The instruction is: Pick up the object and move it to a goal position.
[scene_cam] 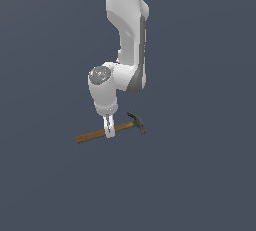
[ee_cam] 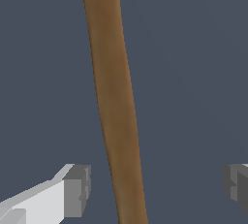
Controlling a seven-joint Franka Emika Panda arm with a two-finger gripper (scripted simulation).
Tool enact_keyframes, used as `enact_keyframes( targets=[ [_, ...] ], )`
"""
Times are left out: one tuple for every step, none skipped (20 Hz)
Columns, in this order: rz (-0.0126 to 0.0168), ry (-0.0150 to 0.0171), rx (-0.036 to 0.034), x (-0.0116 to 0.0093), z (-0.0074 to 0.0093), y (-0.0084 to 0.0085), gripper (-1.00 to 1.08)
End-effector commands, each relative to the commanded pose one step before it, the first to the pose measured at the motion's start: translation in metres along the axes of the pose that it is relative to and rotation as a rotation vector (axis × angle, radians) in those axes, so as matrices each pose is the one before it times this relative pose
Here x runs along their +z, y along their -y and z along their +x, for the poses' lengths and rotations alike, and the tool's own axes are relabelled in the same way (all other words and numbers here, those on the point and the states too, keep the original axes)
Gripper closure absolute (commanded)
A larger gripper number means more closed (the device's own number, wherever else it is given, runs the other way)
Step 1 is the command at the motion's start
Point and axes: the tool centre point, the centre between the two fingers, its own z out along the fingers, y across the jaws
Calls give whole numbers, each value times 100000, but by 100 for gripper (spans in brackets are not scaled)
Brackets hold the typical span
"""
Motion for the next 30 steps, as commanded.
enact_keyframes(
  targets=[
    [-28, 11, 45, 289, 3, -19, -92],
    [0, 0, 0, 259, -20, -2, -92],
    [0, 5, 69, 333, 15, -17, -92],
    [-1, 3, 49, 405, -3, -15, -92],
    [-1, 4, 69, 475, 3, -20, -92],
    [-2, 5, 84, 544, 7, -24, -92],
    [-1, 3, 69, 589, -5, -20, -92],
    [0, 3, 69, 526, 2, -15, -92],
    [1, 1, 49, 446, 0, -5, -92],
    [4, 0, 49, 366, 9, 3, -92],
    [0, 0, 0, 292, -10, 19, -92],
    [0, 0, 0, 218, -2, 24, -92],
    [0, 0, 0, 149, 4, 25, -92],
    [0, 0, 0, 85, 5, 19, -92],
    [0, 0, 0, 27, 2, 7, -92],
    [0, 0, 0, 0, 0, 0, 108],
    [0, 0, 0, 0, 0, 0, 108],
    [0, 0, 0, 0, 0, 0, 108],
    [0, 0, 0, 0, 0, 0, 108],
    [0, 0, 0, 0, 0, 0, 108],
    [0, 0, 0, 0, 0, 0, 108],
    [0, 0, 0, 0, 0, 0, 108],
    [0, 0, 0, 0, 0, 0, 108],
    [0, 0, 0, 0, 0, 0, 108],
    [0, 0, 0, 0, 0, 0, 108],
    [568, -73, -186, -271, -60, 238, 108],
    [0, 0, 0, -8, -2, -15, 108],
    [0, 0, 0, -25, -7, -46, 108],
    [0, 0, 0, -42, -12, -77, 108],
    [0, 0, 0, -59, -16, -107, 108]
  ],
)
